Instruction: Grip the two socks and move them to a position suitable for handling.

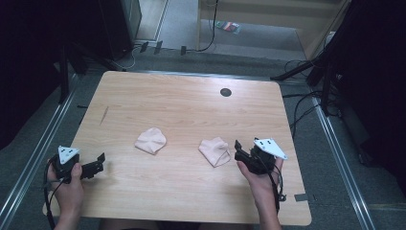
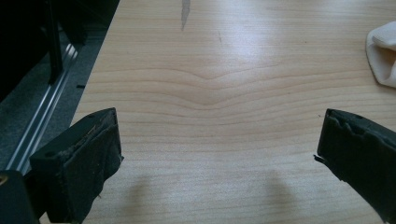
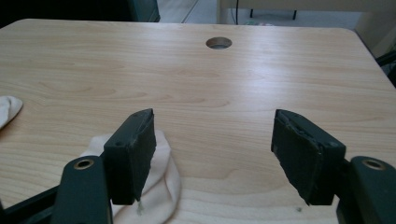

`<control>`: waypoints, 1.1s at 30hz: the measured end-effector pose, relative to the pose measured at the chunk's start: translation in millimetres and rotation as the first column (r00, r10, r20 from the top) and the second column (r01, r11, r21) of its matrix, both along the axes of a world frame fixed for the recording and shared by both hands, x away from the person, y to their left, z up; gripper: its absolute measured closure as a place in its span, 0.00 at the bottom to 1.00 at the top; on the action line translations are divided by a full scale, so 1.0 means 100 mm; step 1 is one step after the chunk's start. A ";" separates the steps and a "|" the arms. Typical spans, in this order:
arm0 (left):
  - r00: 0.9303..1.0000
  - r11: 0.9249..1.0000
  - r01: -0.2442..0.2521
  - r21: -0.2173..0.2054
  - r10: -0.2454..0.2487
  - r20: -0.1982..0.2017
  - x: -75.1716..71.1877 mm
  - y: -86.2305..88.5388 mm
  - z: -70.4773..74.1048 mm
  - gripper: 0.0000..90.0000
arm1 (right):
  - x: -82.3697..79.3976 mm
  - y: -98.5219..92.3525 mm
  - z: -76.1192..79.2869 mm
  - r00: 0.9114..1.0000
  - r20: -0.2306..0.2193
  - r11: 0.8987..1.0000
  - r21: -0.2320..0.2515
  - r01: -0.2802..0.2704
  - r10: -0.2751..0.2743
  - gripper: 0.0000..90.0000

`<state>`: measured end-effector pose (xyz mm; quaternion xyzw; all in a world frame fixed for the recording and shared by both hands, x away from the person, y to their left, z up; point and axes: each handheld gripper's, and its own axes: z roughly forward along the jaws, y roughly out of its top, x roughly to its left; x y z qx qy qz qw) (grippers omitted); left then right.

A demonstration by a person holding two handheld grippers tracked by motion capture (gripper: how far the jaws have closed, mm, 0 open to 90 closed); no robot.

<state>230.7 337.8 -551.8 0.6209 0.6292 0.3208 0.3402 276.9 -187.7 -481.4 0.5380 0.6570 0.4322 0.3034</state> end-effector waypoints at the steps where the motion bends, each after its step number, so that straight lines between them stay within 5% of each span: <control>1: 1.000 1.000 -0.002 -0.003 0.002 0.002 0.00 0.00 0.00 0.00 | 0.03 0.03 0.00 1.000 -0.005 1.000 -0.003 -0.002 0.002 0.34; 8: 1.000 1.000 -0.002 -0.004 0.002 0.000 0.00 0.00 0.00 0.00 | 0.22 0.15 -0.07 0.999 -0.036 1.000 -0.004 -0.028 0.027 0.37; 16: 1.000 1.000 -0.002 -0.004 0.002 -0.008 0.02 0.01 0.00 0.00 | 0.26 0.31 -0.20 0.996 -0.056 0.996 -0.050 -0.075 0.072 0.40; 22: 1.000 1.000 0.004 -0.013 -0.004 -0.003 0.00 -0.03 0.03 0.00 | 0.24 0.40 -0.33 0.986 -0.115 0.990 -0.064 -0.127 0.119 0.46; 33: 0.996 0.996 0.092 0.013 -0.092 0.021 0.09 -0.43 0.27 0.00 | 0.26 0.50 -0.46 0.968 -0.175 0.979 -0.060 -0.195 0.182 0.54</control>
